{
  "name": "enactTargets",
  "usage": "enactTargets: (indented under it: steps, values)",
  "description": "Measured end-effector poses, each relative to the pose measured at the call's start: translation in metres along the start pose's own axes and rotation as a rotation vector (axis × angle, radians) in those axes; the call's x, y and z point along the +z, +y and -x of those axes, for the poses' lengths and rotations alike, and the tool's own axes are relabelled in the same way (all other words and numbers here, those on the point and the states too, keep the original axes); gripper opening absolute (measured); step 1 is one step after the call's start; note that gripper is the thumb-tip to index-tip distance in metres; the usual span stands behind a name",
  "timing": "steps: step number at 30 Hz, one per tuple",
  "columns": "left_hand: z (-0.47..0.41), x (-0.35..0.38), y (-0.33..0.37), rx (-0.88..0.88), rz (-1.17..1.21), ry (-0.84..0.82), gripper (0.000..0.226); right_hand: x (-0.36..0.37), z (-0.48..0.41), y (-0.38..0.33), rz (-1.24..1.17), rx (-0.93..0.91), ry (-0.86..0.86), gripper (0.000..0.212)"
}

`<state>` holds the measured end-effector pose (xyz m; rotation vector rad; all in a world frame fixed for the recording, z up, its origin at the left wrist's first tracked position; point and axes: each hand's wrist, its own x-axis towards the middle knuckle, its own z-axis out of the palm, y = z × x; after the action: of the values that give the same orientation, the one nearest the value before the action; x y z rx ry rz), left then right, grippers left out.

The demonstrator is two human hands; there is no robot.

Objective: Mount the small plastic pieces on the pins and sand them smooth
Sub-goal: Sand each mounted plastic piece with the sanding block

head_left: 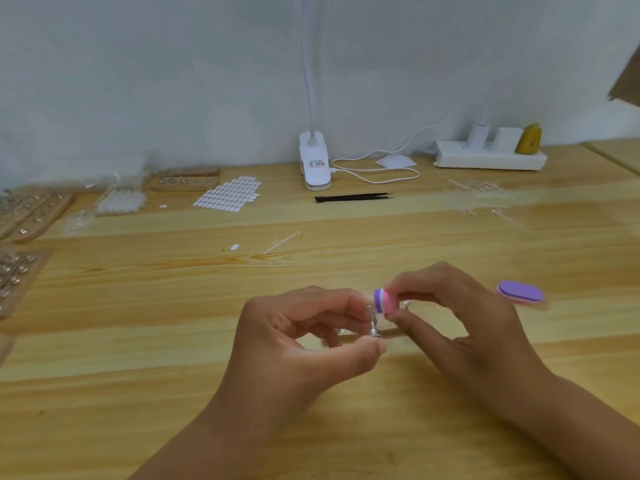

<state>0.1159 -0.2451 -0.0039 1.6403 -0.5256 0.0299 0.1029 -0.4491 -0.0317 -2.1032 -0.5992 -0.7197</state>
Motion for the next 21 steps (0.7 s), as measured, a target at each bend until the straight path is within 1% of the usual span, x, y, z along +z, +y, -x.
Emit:
enactTargets:
  steps: [2,4,6,8,10,12,15,17,19,21]
  values:
    - [-0.001,-0.001,0.0,-0.003,-0.013,0.013,0.026,-0.002,-0.003,-0.002,-0.091,0.059,0.041,0.022]
    - [-0.002,-0.001,0.0,-0.017,-0.033,0.015,0.027,0.0,-0.004,-0.008,-0.137,0.026,0.076,0.022]
    - [-0.002,0.0,-0.001,0.007,-0.044,-0.016,0.025,0.003,-0.001,-0.012,-0.055,-0.049,0.043,0.02]
    - [-0.001,0.001,-0.001,0.029,-0.028,-0.023,0.024,0.001,0.001,-0.006,0.012,-0.05,0.0,0.018]
    - [-0.001,-0.001,-0.003,0.008,0.015,0.003,0.025,-0.001,-0.001,-0.003,-0.024,-0.001,0.015,0.02]
    - [-0.003,-0.001,-0.003,-0.007,0.045,-0.012,0.026,-0.001,-0.002,-0.006,-0.08,-0.026,0.064,0.022]
    - [-0.004,-0.001,-0.006,-0.069,0.174,-0.099,0.024,0.002,-0.002,-0.009,-0.01,-0.106,0.075,0.021]
    - [-0.005,-0.002,-0.008,-0.111,0.268,-0.117,0.026,-0.001,-0.001,-0.006,0.006,-0.057,0.08,0.021]
    - [-0.006,-0.002,-0.008,-0.137,0.309,-0.127,0.031,-0.002,0.0,-0.008,-0.049,-0.041,0.13,0.021]
    - [-0.007,-0.001,-0.008,-0.172,0.365,-0.147,0.04,0.001,0.0,-0.015,-0.043,-0.108,0.186,0.025]
